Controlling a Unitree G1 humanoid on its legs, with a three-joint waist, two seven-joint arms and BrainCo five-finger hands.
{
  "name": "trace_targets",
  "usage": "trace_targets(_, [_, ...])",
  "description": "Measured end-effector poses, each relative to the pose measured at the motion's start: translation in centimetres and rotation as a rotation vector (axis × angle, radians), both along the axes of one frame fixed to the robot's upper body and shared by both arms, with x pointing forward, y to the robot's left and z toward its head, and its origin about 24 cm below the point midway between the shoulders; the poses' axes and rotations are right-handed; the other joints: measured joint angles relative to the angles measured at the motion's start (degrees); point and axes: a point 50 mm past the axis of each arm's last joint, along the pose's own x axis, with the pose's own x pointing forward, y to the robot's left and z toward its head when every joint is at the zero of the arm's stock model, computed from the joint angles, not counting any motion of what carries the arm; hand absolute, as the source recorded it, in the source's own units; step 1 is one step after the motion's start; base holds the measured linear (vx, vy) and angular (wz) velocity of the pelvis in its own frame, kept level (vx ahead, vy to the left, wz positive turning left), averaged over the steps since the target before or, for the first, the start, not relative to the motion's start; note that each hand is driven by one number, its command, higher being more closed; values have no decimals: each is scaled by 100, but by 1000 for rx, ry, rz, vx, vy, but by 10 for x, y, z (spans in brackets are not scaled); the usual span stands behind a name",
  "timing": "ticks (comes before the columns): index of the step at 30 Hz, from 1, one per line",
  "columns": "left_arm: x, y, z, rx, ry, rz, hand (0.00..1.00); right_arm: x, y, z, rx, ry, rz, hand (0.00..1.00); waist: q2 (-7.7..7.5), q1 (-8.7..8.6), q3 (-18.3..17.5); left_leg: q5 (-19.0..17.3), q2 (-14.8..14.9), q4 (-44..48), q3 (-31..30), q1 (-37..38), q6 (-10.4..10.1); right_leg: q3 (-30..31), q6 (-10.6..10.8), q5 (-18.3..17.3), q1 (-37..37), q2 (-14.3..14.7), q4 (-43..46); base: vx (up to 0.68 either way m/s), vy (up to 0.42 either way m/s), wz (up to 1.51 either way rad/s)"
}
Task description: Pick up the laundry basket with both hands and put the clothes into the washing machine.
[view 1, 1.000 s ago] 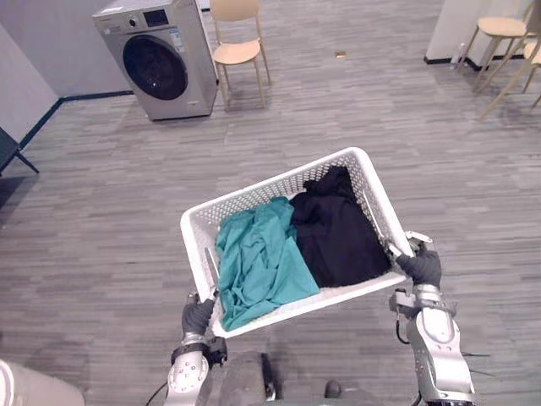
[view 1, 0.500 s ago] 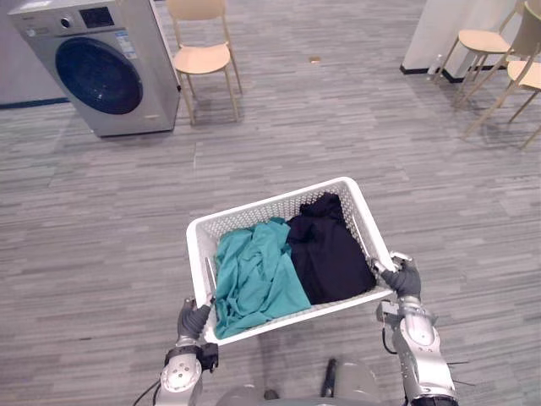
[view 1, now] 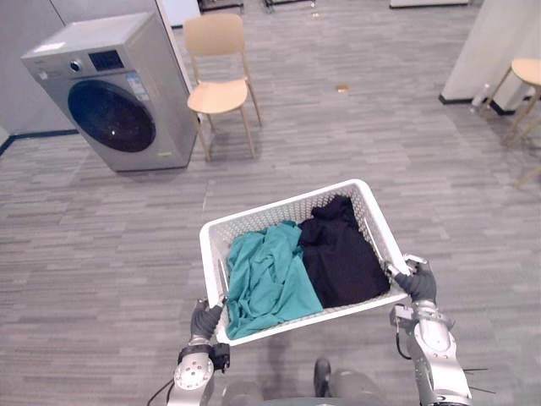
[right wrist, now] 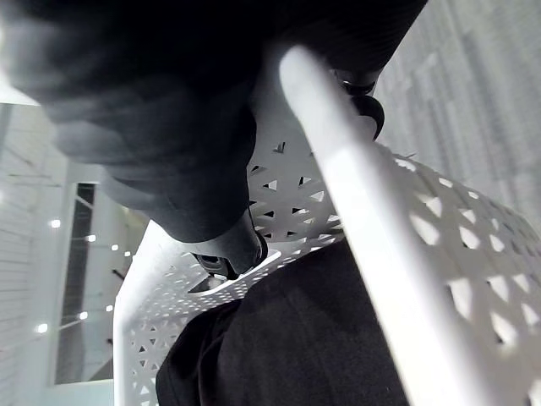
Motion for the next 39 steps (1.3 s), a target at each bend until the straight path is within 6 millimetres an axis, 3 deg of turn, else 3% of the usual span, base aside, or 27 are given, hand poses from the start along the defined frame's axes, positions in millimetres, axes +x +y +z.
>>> trace_targets(2, [0, -1, 1, -13, -5, 17, 100, 5, -2, -2, -19, 16, 15, 100, 10, 24, 11, 468, -386, -2313, -177, -8, -415, 89, 240, -228, 383, -214, -124, 571, 169, -19])
trace_targets(3, [0, 0, 1, -10, -5, 18, 100, 5, -2, -6, -22, 30, 18, 100, 55, 92, 0, 949, -376, -2683, -193, -35, -447, 142, 401, -339, 603, -243, -219, 538, 215, -25])
trace_targets(4, [0, 0, 1, -10, -3, 18, 100, 4, -3, -8, -26, 40, 19, 100, 54, 134, -13, 1267, -380, -2623, -144, 6, -357, 164, 488, -393, 721, -285, -278, 580, 243, -23])
trace_targets(5, [1, 1, 1, -1, -3, 16, 100, 5, -1, -9, -17, 43, 20, 100, 0, 120, -53, 1622, -564, -2522, -157, 89, 225, 158, 678, -499, 965, -485, -351, 731, 308, 3])
trace_targets(6, [2, 3, 4, 5, -10, 15, 100, 4, 0, -11, -10, 49, 16, 100, -179, 81, -66, 1368, -792, -2182, -88, 39, 613, 124, 843, -569, 1055, -751, -298, 640, 249, 16])
trace_targets(8, [2, 2, 4, 6, -8, 9, 100, 3, -2, -16, -11, 70, 11, 100, -175, 130, -78, 794, -851, -1676, 31, 65, 724, 151, 1182, -724, 844, -932, 572, 597, 230, 3])
trace_targets(9, [1, 2, 3, 16, 0, 2, 100, 2, -2, -18, -11, 82, 8, 100, -200, 119, -69, 571, -932, -1618, 43, 223, 748, 156, 1298, -792, 547, -1052, 1494, 646, 273, 2])
trace_targets(10, [1, 4, 3, 38, 5, -18, 100, 1, -2, -22, -4, 97, 1, 100, -267, 73, -70, 380, -1072, -1726, 22, 496, 800, 176, 1617, -563, -32, -1270, 2957, 510, 218, 13])
trace_targets(11, [1, 7, 4, 53, 6, -29, 100, 0, 0, -25, 8, 105, -3, 100, -337, 45, -48, 279, -1187, -1831, -28, 682, 847, 199, 1604, -267, -362, -1408, 3721, 493, 183, 24])
trace_targets(12, [1, 11, 4, 71, 10, -36, 100, -2, 3, -29, 24, 117, -6, 100, -422, -17, -17, 153, -1291, -1933, -70, 960, 887, 289, 1439, -239, -765, -1490, 4702, 475, 117, 28])
trace_targets(14, [-1, 11, 2, 77, 29, -40, 100, -9, 3, -37, 30, 149, -15, 100, -380, -75, -8, -58, -1358, -2276, -207, 1625, 968, 214, 940, -722, -1550, -1329, 5408, 471, 82, 33])
trace_targets(15, [0, 13, 2, 89, 28, -50, 100, -14, 3, -40, 32, 164, -20, 100, -351, -125, -23, -57, -1358, -2532, -365, 1940, 943, -105, 753, -922, -1960, -1235, 5078, 371, 37, 41])
trace_targets(17, [1, 14, 3, 107, 25, -72, 100, -19, 2, -41, 36, 168, -26, 100, -372, -333, -24, -88, -1356, -2844, -693, 2307, 873, -371, 678, -946, -2450, -1032, 3874, 523, -24, 90])
trace_targets(19, [4, 11, 2, 121, 29, -123, 100, -27, -3, -44, 42, 177, -53, 100, -491, -434, -50, -177, -1393, -3096, -998, 2585, 707, -287, 813, -356, -2581, -855, 1971, 501, -84, 107])
trace_targets(20, [7, 7, -1, 128, 40, -158, 100, -35, -8, -47, 37, 196, -73, 100, -603, -440, -113, -294, -1436, -3214, -1227, 2792, 587, -122, 726, 492, -2557, -847, 1379, 634, -200, 98])
trace_targets(21, [6, 0, -5, 112, 58, -168, 100, -40, -13, -49, 28, 212, -88, 100, -494, -467, -182, -483, -1275, -3210, -1429, 2965, 501, -25, 393, 647, -2523, -636, 1638, 760, -227, 78])
trace_targets(22, [4, -2, -6, 108, 63, -167, 100, -41, -15, -47, 22, 212, -90, 100, -399, -419, -199, -527, -1150, -3145, -1421, 2983, 426, -81, 363, 444, -2510, -579, 1741, 778, -221, 50])
trace_targets(24, [5, -5, -8, 99, 67, -182, 100, -46, -19, -40, 11, 197, -105, 100, -337, -388, -212, -516, -888, -1876, -1343, 2592, 184, -498, 148, 69, -2232, -584, 1938, 589, -153, 52])
trace_targets(26, [6, -9, -7, 82, 64, -187, 100, -49, -21, -29, -11, 161, -106, 100, -337, -347, -212, -323, -559, -332, -901, 1935, -222, -609, 101, -64, -1752, -555, 1699, 543, -129, 49])
trace_targets(30, [10, -11, 5, 61, 1, -190, 100, -47, -22, -5, -33, 54, -106, 100, -412, -145, -189, -528, -134, 370, -134, 1089, 126, -577, 194, -250, -587, -568, 854, 478, -20, 21])
trace_targets(33, [13, -9, 14, 67, -38, -183, 100, -39, -20, 2, -15, 8, -102, 100, -398, 112, -204, -475, -287, -504, -291, 279, 82, -437, 444, -568, -131, -767, 682, 319, 121, -18])
trace_targets(34, [12, -8, 14, 67, -38, -180, 100, -36, -20, 2, -14, 7, -98, 100, -397, 132, -203, -207, -447, -1382, -498, 145, -151, -336, 628, -740, 42, -880, 695, 362, 218, -26])
trace_targets(35, [10, -8, 13, 68, -32, -176, 100, -35, -19, 0, -9, 15, -95, 100, -410, 147, -205, 223, -518, -1651, -582, 122, -155, -269, 707, -824, 138, -947, 691, 397, 288, -51])
trace_targets(36, [5, -5, 10, 68, -13, -166, 100, -32, -17, -5, -6, 35, -82, 100, -410, 227, -259, 950, -601, -2119, -629, 282, -271, -54, 871, -954, 271, -1012, 651, 460, 328, -56])
trace_targets(37, [3, -3, 9, 73, -6, -163, 100, -31, -16, -10, 1, 50, -80, 100, -413, 256, -335, 949, -685, -2047, -567, 354, -71, 87, 914, -993, 328, -1073, 589, 494, 328, -52])
trace_targets(38, [5, -2, 10, 77, -9, -156, 100, -31, -15, -17, 15, 80, -82, 100, -550, 214, -441, 691, -775, -1691, -498, 179, 97, 333, 819, -949, 387, -1159, 476, 531, 301, -16])
trace_targets(39, [5, -1, 10, 79, -4, -154, 100, -29, -15, -20, 17, 93, -79, 100, -584, 134, -439, 397, -745, -1135, -414, 51, 375, 607, 902, -800, 446, -1214, 425, 476, 315, -9])
